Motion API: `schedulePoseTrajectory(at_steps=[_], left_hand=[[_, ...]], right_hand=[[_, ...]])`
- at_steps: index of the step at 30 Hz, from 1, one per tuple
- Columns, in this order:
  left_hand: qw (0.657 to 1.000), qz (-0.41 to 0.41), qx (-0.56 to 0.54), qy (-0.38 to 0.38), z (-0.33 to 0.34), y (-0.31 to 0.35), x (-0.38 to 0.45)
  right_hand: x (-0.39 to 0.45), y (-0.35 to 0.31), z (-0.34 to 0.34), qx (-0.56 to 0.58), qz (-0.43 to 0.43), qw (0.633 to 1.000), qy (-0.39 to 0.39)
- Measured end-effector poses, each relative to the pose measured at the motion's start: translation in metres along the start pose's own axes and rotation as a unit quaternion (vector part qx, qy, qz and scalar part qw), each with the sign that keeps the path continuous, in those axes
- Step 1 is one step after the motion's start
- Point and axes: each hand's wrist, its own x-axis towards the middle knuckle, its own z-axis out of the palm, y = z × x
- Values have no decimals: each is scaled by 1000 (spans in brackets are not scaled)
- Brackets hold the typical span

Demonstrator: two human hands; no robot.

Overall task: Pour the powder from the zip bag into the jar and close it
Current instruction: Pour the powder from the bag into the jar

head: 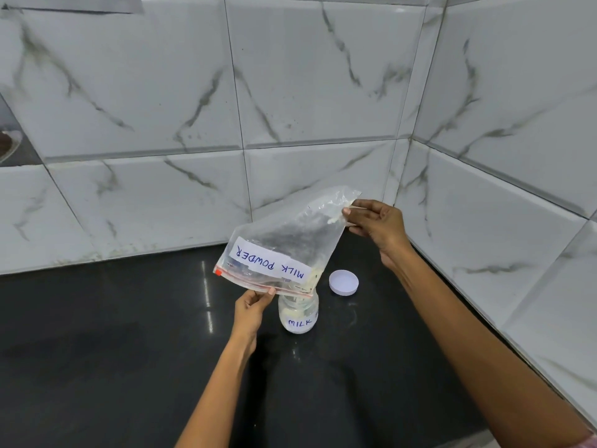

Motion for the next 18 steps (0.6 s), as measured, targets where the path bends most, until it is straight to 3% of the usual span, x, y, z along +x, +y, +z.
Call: schedulePoseTrajectory(at_steps=[10, 15, 18], left_hand=[[1000, -6, 5, 2, -1, 1, -1], [1000, -8, 11, 24, -5, 0, 2], [999, -4, 15, 36, -4, -1, 3]], right_hand=[[2, -16, 2, -43, -58, 997, 2], [-1, -15, 5, -54, -77, 995, -26], [-1, -10, 7, -48, -46, 996, -63]])
